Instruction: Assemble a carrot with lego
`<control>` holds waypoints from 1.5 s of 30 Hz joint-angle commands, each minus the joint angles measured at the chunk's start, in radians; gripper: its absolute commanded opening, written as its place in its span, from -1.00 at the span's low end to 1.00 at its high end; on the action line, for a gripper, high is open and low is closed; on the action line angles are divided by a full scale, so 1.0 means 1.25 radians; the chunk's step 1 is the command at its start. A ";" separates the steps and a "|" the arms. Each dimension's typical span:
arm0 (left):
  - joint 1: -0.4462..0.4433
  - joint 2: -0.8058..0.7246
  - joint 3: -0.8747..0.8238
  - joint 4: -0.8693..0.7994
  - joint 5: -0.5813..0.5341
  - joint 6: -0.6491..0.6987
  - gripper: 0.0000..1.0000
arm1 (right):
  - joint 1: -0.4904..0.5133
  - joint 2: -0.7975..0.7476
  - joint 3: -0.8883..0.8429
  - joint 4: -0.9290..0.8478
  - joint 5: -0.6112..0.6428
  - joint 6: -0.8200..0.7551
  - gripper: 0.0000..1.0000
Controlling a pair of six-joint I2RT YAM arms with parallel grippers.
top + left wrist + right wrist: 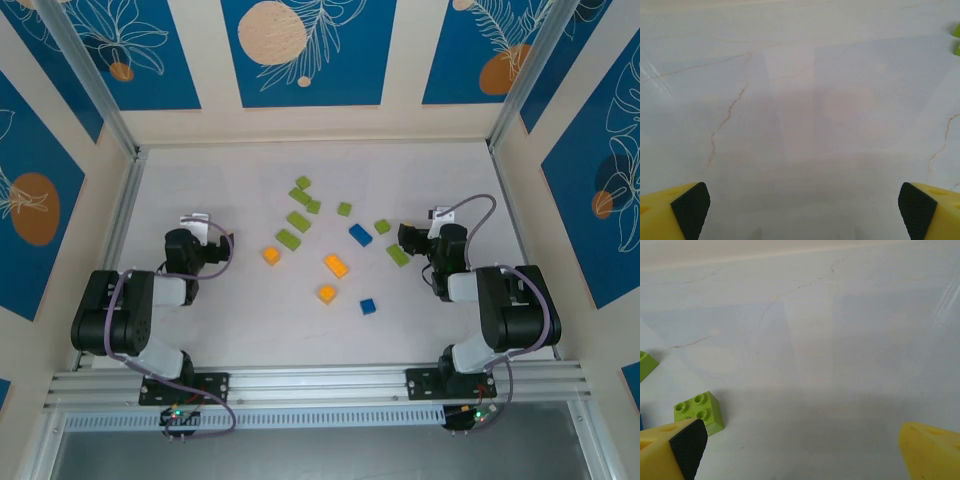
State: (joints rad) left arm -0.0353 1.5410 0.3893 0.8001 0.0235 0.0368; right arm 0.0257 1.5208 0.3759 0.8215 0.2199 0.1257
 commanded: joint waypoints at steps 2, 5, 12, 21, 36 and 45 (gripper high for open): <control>-0.007 -0.004 0.013 0.018 0.014 0.012 0.99 | -0.003 0.002 0.018 0.015 -0.015 -0.003 0.99; -0.007 -0.005 0.014 0.018 0.014 0.012 0.99 | -0.003 0.001 0.018 0.015 -0.015 -0.002 0.99; -0.007 -0.004 0.014 0.018 0.014 0.012 0.99 | -0.003 0.002 0.017 0.015 -0.015 -0.003 0.99; -0.007 -0.006 0.013 0.019 0.014 0.011 0.99 | -0.004 0.001 0.018 0.015 -0.015 -0.003 0.99; -0.007 -0.381 0.202 -0.633 -0.120 -0.199 0.99 | 0.166 -0.117 0.451 -0.835 0.044 0.038 0.96; -0.001 -0.478 0.248 -0.826 -0.187 -0.347 0.99 | 0.397 0.242 0.954 -1.280 -0.096 -0.091 0.63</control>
State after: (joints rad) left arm -0.0372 0.9440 0.6613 -0.0830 -0.1497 -0.2893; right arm 0.4702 1.7081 1.4696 -0.4759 0.1814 0.0845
